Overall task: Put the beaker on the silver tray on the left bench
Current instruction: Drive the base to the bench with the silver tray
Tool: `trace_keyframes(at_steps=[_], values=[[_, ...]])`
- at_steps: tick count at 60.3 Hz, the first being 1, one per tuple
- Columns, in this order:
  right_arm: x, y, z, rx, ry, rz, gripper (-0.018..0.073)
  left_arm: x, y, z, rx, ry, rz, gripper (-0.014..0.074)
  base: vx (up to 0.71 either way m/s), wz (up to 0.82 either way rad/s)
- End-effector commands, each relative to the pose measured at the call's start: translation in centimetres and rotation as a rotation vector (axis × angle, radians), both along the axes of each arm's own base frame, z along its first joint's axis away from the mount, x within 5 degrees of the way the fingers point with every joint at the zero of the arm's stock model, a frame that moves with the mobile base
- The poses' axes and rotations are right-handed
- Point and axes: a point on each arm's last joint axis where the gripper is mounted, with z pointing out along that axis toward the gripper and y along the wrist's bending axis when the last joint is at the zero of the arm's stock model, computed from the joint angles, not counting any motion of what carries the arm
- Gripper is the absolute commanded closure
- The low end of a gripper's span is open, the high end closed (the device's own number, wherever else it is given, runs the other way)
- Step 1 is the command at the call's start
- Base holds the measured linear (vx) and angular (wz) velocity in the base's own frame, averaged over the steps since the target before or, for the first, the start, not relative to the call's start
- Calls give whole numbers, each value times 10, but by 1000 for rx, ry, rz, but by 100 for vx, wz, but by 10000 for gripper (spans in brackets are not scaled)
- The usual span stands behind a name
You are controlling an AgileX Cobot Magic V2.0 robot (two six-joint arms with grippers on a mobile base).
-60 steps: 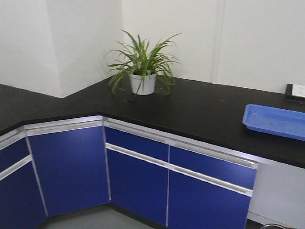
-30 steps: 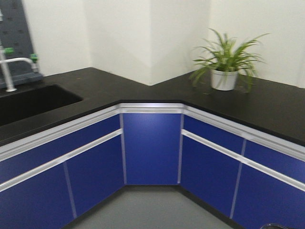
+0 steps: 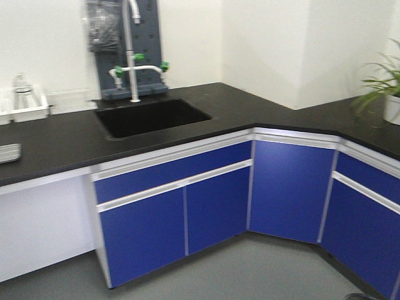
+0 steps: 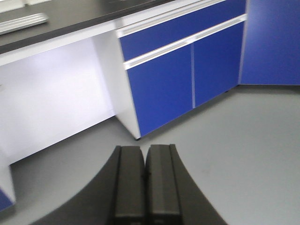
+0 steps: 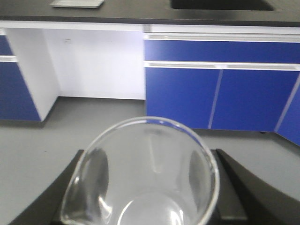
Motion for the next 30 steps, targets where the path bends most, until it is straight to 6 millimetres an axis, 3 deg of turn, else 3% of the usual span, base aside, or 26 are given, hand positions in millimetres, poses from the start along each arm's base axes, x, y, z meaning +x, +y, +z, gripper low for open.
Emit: trace_keyframes(at_steps=[1, 30], values=[[1, 2, 17, 48, -99, 16, 570, 2, -1, 0, -7, -63, -11, 595, -13, 49], [1, 2, 17, 48, -99, 16, 570, 2, -1, 0, -7, -63, -11, 595, -4, 54]])
